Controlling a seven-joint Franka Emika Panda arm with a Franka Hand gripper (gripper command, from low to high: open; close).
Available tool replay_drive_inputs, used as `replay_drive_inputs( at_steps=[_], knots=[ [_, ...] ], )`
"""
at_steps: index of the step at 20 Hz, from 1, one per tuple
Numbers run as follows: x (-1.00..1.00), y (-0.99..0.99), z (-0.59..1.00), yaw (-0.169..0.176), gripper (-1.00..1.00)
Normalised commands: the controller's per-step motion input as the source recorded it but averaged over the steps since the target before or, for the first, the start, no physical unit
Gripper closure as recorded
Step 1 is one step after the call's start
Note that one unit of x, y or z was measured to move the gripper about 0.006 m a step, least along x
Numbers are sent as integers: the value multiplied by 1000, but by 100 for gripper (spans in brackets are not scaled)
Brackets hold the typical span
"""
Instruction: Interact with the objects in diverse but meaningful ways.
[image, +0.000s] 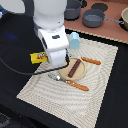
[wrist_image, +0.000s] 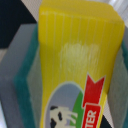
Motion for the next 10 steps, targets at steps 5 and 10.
replay_drive_inputs(
  at_steps=[5, 10],
  knots=[
    [-403, 89, -530, -24, 100],
    [-410, 0, -434, -34, 100]
  ],
)
